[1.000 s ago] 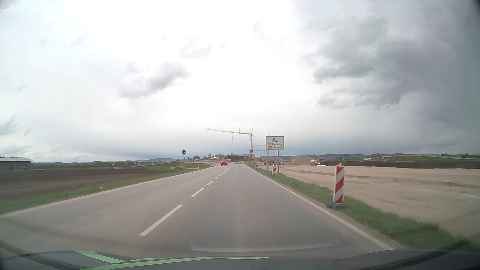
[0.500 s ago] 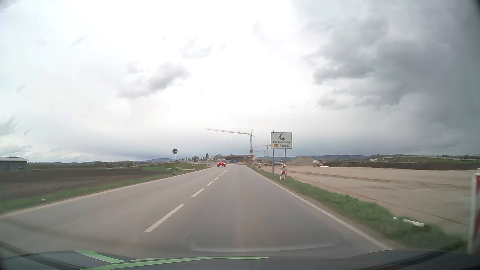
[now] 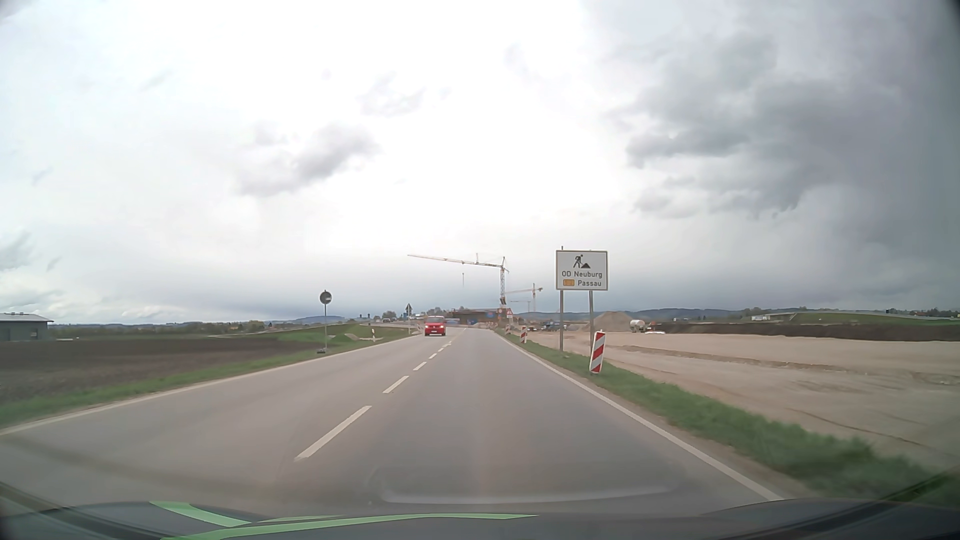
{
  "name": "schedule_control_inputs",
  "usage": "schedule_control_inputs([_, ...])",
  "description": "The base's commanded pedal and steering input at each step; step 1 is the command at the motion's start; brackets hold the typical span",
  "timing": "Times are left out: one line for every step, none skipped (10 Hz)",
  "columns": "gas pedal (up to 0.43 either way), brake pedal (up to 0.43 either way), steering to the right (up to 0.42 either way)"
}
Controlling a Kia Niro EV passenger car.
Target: Follow the waypoints while adhering to traffic rules and regulations
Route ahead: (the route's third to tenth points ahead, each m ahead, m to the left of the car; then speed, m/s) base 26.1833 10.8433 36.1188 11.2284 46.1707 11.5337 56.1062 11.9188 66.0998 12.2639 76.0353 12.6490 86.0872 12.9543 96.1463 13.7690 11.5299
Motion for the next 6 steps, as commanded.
schedule_control_inputs([0.110, 0.000, 0.000])
schedule_control_inputs([0.110, 0.000, 0.000])
schedule_control_inputs([0.118, 0.000, 0.000])
schedule_control_inputs([0.118, 0.000, 0.000])
schedule_control_inputs([0.118, 0.000, 0.000])
schedule_control_inputs([0.118, 0.000, 0.000])
